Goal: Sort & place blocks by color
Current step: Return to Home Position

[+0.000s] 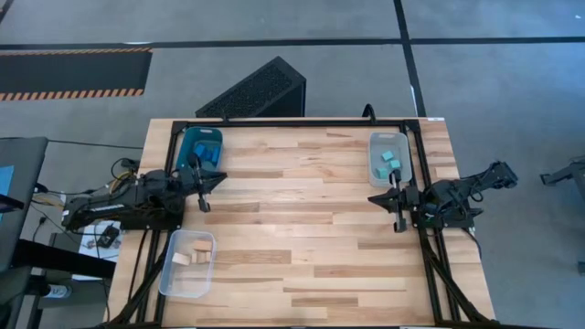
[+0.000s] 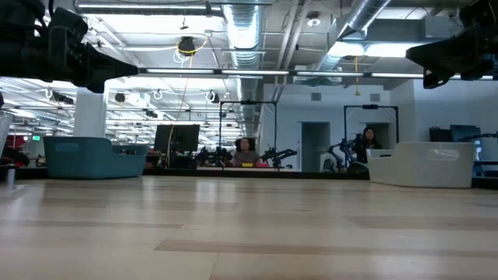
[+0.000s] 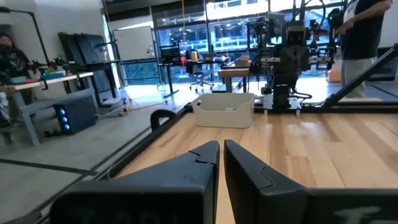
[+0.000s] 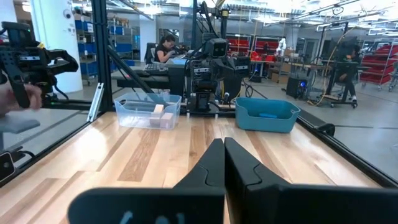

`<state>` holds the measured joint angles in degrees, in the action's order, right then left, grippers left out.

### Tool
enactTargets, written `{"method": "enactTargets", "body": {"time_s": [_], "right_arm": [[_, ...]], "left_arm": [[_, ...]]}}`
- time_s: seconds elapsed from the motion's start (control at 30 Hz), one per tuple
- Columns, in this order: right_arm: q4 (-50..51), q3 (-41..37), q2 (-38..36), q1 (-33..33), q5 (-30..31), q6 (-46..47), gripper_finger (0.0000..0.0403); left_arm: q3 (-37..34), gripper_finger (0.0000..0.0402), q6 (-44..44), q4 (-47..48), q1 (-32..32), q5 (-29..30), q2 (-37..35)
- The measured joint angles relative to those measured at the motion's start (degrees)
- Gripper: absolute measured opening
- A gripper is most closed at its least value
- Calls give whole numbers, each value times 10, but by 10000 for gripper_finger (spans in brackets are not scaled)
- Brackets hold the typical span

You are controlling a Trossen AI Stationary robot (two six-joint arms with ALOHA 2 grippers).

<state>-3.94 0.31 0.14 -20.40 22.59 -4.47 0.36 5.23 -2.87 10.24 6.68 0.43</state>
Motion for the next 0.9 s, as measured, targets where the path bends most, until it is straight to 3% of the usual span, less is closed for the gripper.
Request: {"method": "enactTargets", "body": {"time_s": [0.9], "right_arm": [[0, 0, 0, 0, 0, 0, 10]], "left_arm": [[0, 16, -3, 0, 0, 0, 0]]}}
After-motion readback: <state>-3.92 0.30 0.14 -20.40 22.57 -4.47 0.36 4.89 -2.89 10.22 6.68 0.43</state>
